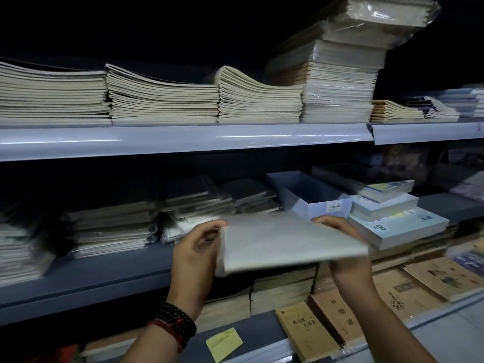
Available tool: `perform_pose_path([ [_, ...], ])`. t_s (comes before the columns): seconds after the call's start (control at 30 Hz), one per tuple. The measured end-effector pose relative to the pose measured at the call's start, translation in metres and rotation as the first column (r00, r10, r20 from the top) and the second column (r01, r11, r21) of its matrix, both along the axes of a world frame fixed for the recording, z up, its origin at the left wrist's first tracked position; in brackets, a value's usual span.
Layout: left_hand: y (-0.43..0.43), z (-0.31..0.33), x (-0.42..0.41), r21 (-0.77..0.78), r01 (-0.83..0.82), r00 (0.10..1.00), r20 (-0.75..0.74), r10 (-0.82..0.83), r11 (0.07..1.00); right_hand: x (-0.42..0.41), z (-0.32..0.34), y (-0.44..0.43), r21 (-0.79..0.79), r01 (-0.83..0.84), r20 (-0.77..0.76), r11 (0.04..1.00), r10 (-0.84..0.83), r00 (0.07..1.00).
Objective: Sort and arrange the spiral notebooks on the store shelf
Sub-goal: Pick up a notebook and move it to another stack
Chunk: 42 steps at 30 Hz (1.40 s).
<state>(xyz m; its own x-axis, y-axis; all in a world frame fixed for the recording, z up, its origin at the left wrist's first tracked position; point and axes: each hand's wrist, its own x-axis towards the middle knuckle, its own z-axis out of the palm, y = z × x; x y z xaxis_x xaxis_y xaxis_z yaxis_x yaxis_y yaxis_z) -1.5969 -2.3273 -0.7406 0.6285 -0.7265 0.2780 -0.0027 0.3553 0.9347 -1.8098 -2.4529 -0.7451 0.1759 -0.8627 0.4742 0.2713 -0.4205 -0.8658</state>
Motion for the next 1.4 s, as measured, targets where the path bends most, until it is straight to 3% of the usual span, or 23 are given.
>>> perform_pose_path([
  [0.17,0.002,0.005,0.001,-0.047,0.157,0.947,-0.278,-0.163,0.987,0.004,-0.004,0.001,0.03,-0.017,-0.046,0.999,0.018,0.999],
  [0.33,0.002,0.0,0.007,-0.051,0.132,0.951,-0.276,-0.141,0.99,0.01,0.001,0.004,0.08,-0.025,-0.083,0.996,0.032,0.996],
  [0.47,-0.001,-0.001,0.012,-0.103,0.094,0.94,-0.318,-0.122,0.99,0.013,0.006,0.004,0.388,-0.206,0.062,0.898,0.198,0.978],
  [0.53,-0.002,-0.002,0.015,-0.112,0.074,0.941,-0.321,-0.107,0.991,0.016,0.008,0.008,0.455,-0.274,0.061,0.847,0.278,0.959],
  [0.6,-0.003,-0.003,0.017,-0.105,0.073,0.941,-0.324,-0.104,0.992,0.021,0.006,0.013,0.449,-0.286,0.011,0.847,0.315,0.949],
  [0.7,-0.006,-0.007,0.023,-0.084,0.137,0.912,-0.378,-0.158,0.987,0.025,0.003,0.013,0.422,-0.266,0.058,0.867,0.267,0.962],
  [0.83,-0.002,-0.008,0.021,0.169,0.387,0.895,-0.307,-0.325,0.907,0.022,0.009,0.01,0.388,-0.227,0.124,0.893,0.194,0.973],
  [0.9,-0.002,-0.011,0.019,0.257,0.406,0.898,-0.29,-0.331,0.877,0.019,0.01,0.008,0.373,-0.218,0.137,0.902,0.179,0.974],
  [1.13,-0.002,-0.015,0.025,0.267,0.464,0.86,-0.363,-0.358,0.845,0.019,0.008,0.006,0.38,-0.198,0.098,0.904,0.173,0.98],
  [1.23,-0.002,-0.018,0.027,0.293,0.435,0.877,-0.353,-0.326,0.852,0.019,0.006,0.006,0.366,-0.214,0.051,0.906,0.21,0.976],
  [1.4,-0.006,-0.023,0.029,0.284,0.238,0.947,-0.279,-0.158,0.929,0.014,0.004,0.002,0.342,-0.324,-0.235,0.882,0.414,0.879],
])
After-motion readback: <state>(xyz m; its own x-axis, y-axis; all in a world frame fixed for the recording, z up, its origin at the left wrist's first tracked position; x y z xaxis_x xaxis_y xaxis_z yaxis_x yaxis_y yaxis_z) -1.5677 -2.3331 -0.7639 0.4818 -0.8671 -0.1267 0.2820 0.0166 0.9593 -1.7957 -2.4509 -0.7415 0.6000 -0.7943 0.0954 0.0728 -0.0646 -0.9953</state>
